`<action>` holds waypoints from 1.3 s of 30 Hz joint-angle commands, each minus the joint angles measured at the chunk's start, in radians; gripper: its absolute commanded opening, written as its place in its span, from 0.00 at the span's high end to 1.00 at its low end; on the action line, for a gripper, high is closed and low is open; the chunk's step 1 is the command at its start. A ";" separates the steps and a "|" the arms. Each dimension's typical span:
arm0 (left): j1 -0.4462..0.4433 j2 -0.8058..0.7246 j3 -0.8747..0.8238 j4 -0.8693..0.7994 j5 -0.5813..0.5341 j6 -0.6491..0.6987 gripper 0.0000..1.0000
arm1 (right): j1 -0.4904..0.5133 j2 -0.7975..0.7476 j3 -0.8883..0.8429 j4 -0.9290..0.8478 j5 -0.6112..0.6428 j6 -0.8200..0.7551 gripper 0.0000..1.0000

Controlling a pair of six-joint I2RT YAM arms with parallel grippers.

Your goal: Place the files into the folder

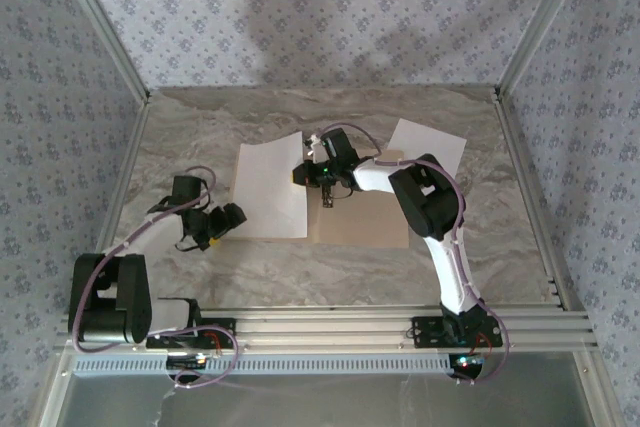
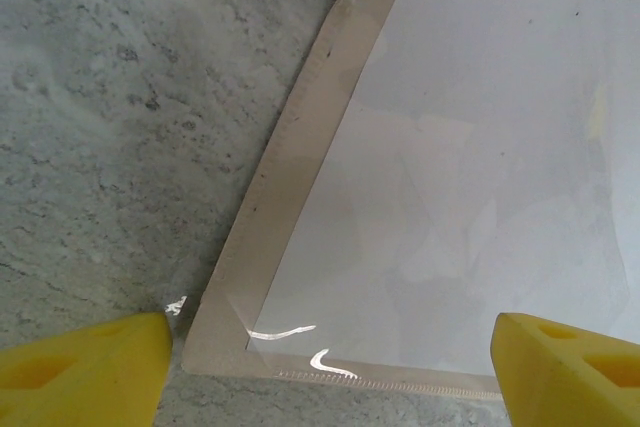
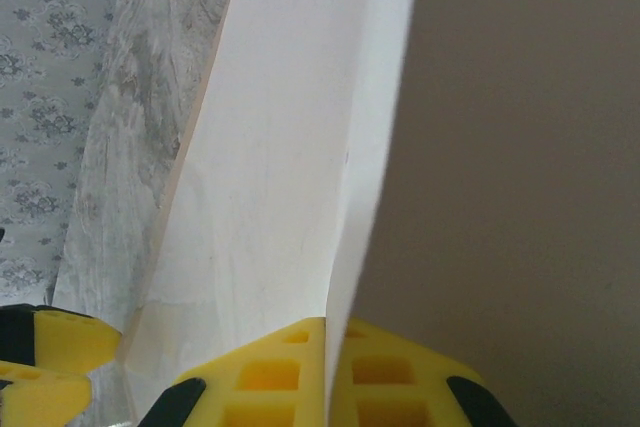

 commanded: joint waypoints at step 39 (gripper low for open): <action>0.005 0.000 -0.021 0.033 0.043 -0.021 0.18 | -0.017 -0.050 -0.046 0.028 0.053 0.091 1.00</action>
